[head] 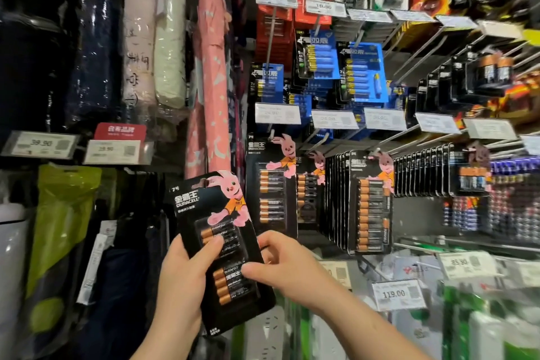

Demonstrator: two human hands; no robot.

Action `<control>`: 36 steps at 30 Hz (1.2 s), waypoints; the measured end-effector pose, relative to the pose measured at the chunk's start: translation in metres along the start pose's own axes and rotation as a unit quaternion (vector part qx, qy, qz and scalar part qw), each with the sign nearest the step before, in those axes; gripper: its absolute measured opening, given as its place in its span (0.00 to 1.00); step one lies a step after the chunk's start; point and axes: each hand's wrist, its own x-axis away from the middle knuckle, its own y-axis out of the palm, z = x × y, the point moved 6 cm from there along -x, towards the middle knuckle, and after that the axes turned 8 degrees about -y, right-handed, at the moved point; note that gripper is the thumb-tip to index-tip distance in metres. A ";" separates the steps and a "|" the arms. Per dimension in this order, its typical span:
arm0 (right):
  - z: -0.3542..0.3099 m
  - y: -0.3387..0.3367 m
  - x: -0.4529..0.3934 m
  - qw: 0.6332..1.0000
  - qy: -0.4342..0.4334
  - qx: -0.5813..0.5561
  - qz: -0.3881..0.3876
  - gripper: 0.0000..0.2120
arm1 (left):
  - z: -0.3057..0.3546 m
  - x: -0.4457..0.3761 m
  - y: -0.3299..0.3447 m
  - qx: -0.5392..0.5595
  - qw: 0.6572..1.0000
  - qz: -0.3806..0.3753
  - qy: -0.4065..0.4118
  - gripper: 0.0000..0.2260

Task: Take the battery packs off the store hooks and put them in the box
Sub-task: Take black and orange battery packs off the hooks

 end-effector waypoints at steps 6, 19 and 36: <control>0.007 -0.003 -0.002 0.995 -0.010 -0.083 0.048 0.11 | 0.008 -0.003 0.020 -0.030 0.999 -0.037 0.002 0.10; 0.017 -0.057 -0.025 0.969 0.015 -0.122 0.216 0.24 | 0.015 -0.015 0.026 -0.077 0.995 -0.051 -0.031 0.06; 0.029 -0.067 -0.060 0.969 0.055 -0.106 0.216 0.16 | 0.020 -0.006 0.042 -0.080 0.994 -0.077 -0.023 0.04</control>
